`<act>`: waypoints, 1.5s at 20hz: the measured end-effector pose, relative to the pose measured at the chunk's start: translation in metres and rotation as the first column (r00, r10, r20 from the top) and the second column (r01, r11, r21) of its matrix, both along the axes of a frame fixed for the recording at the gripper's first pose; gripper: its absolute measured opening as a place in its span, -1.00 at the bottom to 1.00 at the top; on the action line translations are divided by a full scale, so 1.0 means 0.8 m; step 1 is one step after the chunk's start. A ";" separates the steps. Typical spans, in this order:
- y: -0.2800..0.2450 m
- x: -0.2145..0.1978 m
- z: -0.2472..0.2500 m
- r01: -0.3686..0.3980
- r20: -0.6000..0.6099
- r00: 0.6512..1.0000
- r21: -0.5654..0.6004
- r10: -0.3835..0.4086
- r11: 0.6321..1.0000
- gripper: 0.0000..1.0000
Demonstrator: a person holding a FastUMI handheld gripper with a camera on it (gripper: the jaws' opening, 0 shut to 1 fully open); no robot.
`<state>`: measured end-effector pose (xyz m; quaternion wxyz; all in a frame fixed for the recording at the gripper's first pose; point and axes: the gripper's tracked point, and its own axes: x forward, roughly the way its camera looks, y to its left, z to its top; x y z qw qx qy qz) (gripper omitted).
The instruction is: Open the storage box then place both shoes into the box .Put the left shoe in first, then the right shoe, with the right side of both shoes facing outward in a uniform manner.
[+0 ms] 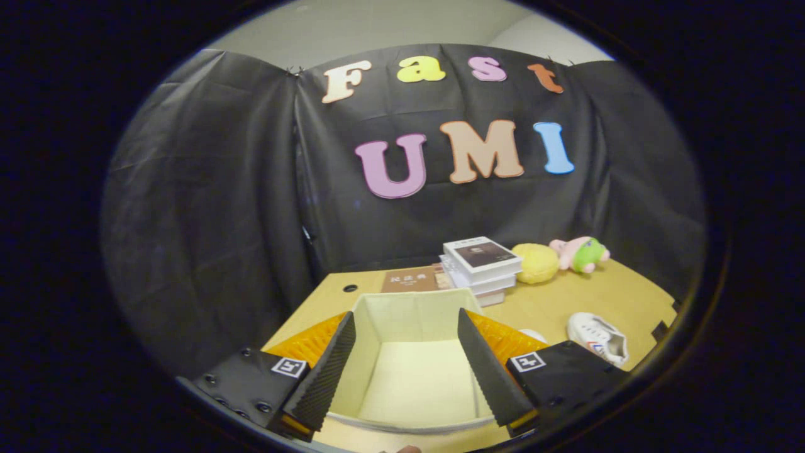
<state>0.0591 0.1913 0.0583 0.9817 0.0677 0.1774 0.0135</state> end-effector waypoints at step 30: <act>-0.246 -0.054 -0.257 0.211 -0.419 0.855 -0.260 -0.307 0.942 0.80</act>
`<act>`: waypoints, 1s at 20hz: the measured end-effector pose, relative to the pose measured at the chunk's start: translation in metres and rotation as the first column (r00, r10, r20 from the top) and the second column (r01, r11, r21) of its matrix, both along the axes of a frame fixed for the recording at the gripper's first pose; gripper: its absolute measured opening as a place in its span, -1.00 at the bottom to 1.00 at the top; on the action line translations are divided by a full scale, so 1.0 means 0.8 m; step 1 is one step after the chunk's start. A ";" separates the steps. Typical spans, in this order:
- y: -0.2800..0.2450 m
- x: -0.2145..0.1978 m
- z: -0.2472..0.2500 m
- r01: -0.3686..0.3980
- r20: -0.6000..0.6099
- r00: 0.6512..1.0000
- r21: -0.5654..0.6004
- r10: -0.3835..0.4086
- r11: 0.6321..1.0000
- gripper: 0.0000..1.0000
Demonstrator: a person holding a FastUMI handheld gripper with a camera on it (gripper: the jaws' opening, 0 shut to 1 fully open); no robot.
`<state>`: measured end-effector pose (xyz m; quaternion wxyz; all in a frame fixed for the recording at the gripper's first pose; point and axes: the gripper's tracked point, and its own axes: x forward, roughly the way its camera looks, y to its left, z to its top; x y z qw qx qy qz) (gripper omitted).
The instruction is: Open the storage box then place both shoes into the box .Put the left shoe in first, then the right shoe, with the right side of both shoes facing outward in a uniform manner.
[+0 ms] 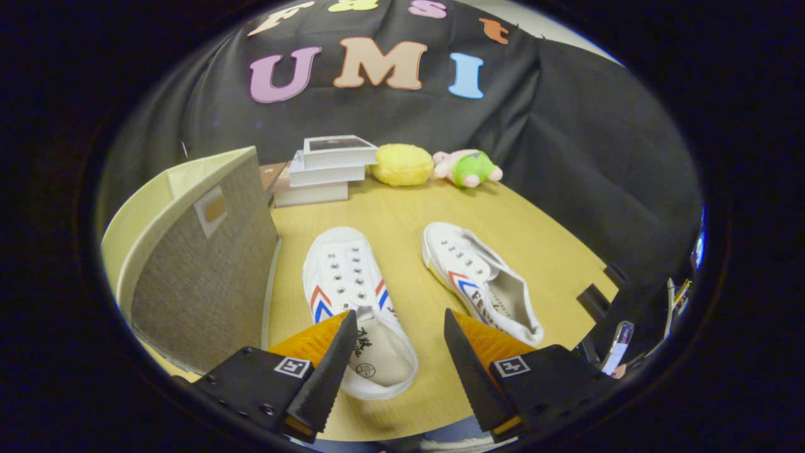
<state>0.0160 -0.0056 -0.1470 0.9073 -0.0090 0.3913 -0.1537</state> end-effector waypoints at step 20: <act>0.009 0.028 -0.031 -0.004 0.112 0.993 0.244 -0.024 0.970 -0.14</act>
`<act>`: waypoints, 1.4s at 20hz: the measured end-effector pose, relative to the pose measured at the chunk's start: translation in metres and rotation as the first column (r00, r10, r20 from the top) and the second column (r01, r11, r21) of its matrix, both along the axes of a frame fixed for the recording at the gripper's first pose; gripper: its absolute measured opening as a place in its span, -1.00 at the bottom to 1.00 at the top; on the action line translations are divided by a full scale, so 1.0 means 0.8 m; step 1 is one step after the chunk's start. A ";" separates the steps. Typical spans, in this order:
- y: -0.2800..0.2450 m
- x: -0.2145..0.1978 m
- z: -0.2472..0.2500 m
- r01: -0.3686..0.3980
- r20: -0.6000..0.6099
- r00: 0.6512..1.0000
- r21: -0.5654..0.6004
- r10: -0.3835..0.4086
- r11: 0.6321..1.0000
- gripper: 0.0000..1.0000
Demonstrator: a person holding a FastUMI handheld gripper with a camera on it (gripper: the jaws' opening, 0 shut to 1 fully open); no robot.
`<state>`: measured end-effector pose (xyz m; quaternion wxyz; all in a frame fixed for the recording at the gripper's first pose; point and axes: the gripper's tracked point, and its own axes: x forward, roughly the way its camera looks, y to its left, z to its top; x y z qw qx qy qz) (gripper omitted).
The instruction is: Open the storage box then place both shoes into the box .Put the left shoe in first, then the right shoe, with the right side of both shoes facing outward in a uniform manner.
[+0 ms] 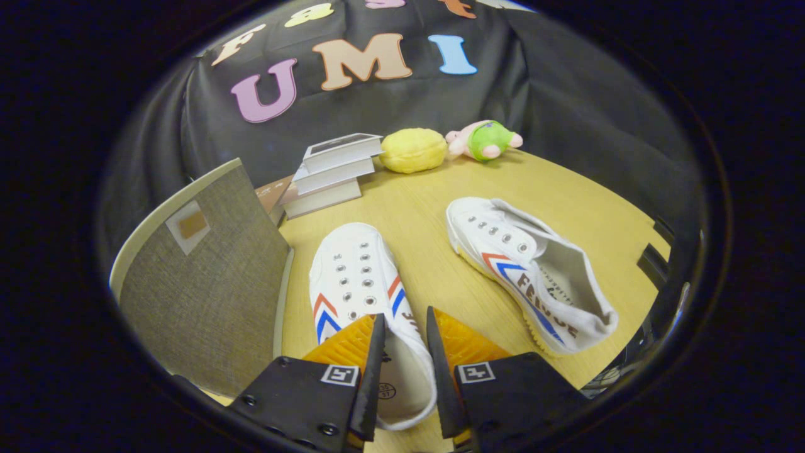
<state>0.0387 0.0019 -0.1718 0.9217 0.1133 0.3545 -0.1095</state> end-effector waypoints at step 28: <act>-0.005 0.041 0.148 0.097 0.431 0.860 0.389 -0.274 0.916 -0.93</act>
